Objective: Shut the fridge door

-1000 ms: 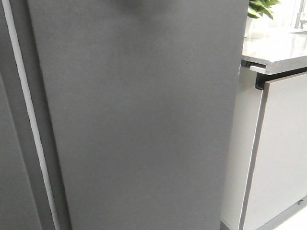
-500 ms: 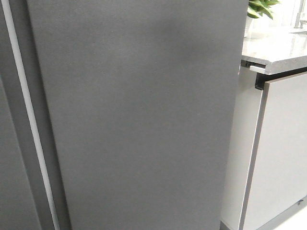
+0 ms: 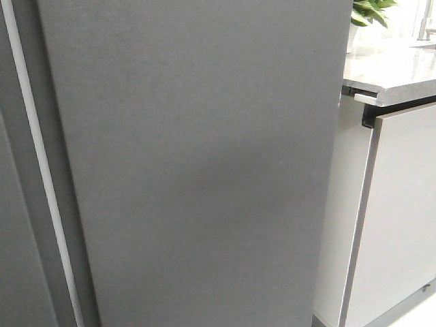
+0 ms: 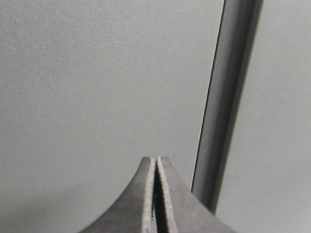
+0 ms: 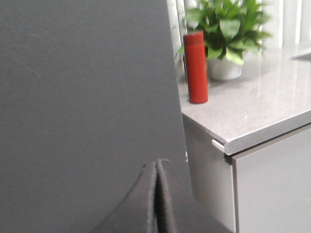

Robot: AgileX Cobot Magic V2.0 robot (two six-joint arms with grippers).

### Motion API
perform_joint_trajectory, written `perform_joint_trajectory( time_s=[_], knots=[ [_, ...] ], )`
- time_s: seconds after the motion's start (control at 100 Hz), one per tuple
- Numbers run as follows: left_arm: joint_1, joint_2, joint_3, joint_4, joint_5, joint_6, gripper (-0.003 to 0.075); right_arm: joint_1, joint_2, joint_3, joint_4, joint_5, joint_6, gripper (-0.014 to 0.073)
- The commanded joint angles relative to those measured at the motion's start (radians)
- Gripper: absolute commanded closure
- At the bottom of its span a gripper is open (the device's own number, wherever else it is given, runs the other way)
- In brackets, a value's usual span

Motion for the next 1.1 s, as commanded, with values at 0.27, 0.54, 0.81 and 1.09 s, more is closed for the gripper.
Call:
perform_joint_trajectory(
  time_s=[0.27,0.54,0.81,1.09],
  knots=[
    [-0.002,-0.023,0.040,-0.006,-0.083,-0.002,0.0740,-0.101,-0.304,0.280,-0.013,-0.104,-0.005,0.0665],
    [-0.002,-0.023,0.040,-0.006,-0.083,-0.002,0.0740,-0.102,-0.442,0.421,-0.028,-0.128,-0.005,0.0665],
    [-0.002,-0.023,0.040,-0.006,-0.083,-0.002,0.0740,-0.100,-0.470,0.450,-0.083,-0.175,-0.005,0.0665],
    [-0.002,-0.023,0.040,-0.006,-0.083,-0.002,0.0740,-0.100,-0.470,0.450,-0.161,-0.175,0.073,0.0665]
  ],
)
